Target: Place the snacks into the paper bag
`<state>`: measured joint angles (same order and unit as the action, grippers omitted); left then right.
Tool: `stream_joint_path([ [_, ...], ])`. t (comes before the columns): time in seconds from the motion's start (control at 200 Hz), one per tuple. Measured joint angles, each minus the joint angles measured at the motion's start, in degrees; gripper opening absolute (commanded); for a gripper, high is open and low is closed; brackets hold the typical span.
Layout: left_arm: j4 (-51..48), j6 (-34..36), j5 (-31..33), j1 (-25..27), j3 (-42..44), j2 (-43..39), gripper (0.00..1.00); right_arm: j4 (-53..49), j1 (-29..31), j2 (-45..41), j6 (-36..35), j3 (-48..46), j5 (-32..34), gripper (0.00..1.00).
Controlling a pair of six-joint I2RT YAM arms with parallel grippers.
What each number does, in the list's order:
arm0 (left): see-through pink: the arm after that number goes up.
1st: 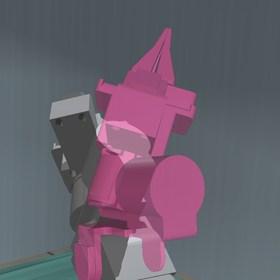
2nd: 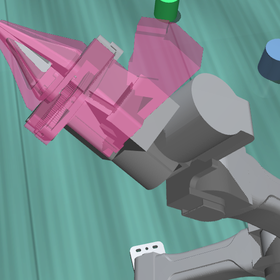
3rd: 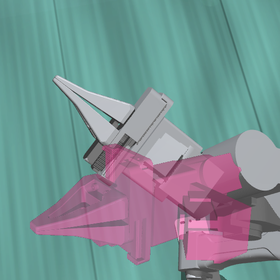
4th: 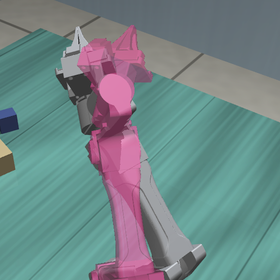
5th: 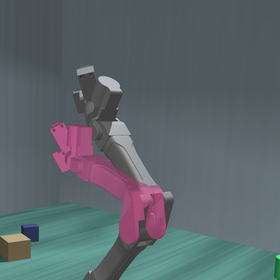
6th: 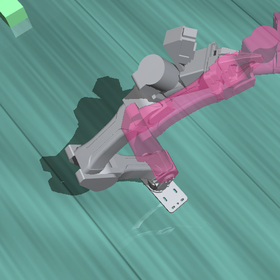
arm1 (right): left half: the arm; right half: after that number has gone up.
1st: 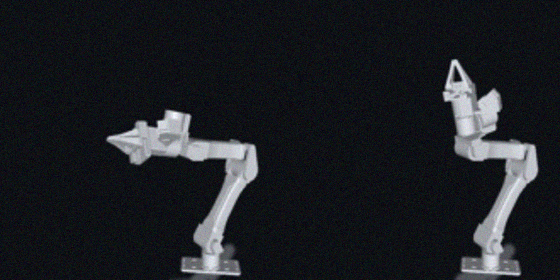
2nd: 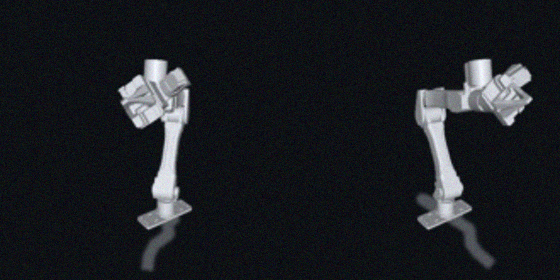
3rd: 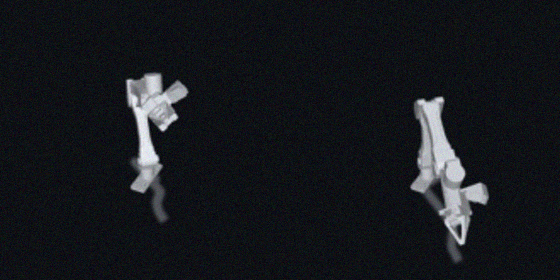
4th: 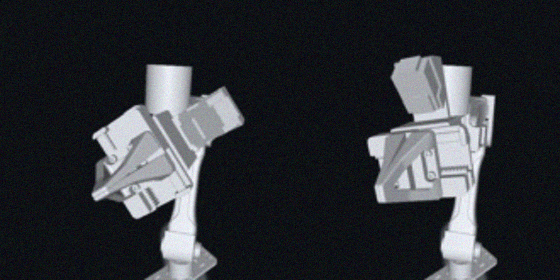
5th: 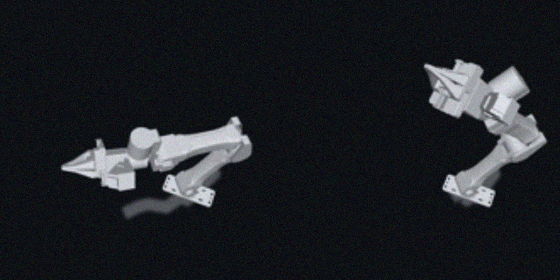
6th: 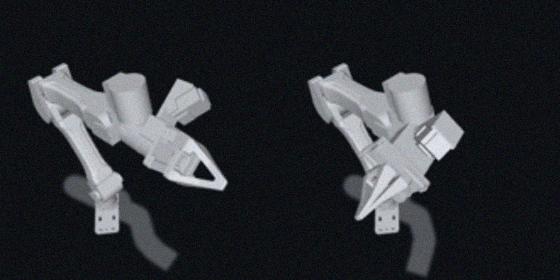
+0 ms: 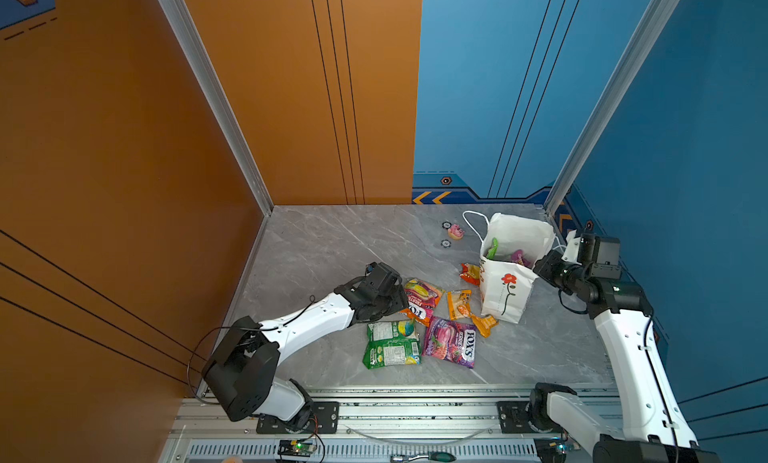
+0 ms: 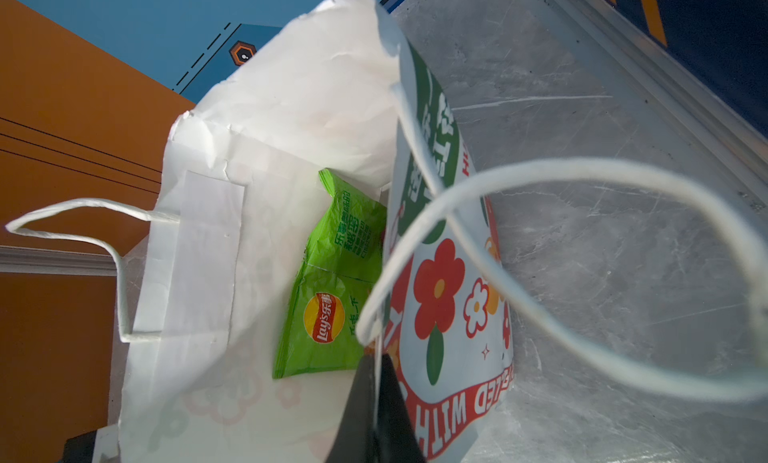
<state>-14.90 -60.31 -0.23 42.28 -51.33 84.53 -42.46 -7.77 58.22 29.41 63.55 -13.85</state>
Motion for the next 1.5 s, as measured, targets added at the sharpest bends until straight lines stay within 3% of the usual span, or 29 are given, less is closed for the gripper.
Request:
stream_joint_path([
  [0.255, 5.9, -5.4, -0.2, 2.3, -0.1, 9.3, 0.74, 0.0, 0.0, 0.0, 0.0, 0.0, 0.0, 0.00],
  [0.531, 10.3, -6.9, -1.1, 2.8, -1.9, 14.5, 0.46, 0.0, 0.2, 0.0, 0.0, -0.1, 0.0, 0.00],
  [0.761, 7.5, -0.9, 0.1, 1.6, -8.0, 17.6, 0.24, 0.0, 0.2, -0.1, 0.0, -0.1, 0.0, 0.00],
  [1.021, 2.6, 8.9, 1.8, -3.1, -11.9, 18.3, 0.10, 0.0, 0.2, -0.1, 0.0, -0.2, 0.1, 0.00],
  [1.196, 0.4, 13.0, 2.0, -5.7, -11.9, 18.1, 0.13, 0.0, 0.2, -0.1, 0.0, -0.2, 0.2, 0.00],
  [1.407, -0.1, 16.4, 1.4, -6.7, -10.4, 16.7, 0.35, 0.0, 0.3, -0.1, 0.0, -0.2, 0.2, 0.00],
  [1.497, 0.6, 16.8, 0.4, -6.8, -9.7, 16.6, 0.39, 0.0, 0.3, -0.1, 0.0, -0.2, 0.2, 0.00],
])
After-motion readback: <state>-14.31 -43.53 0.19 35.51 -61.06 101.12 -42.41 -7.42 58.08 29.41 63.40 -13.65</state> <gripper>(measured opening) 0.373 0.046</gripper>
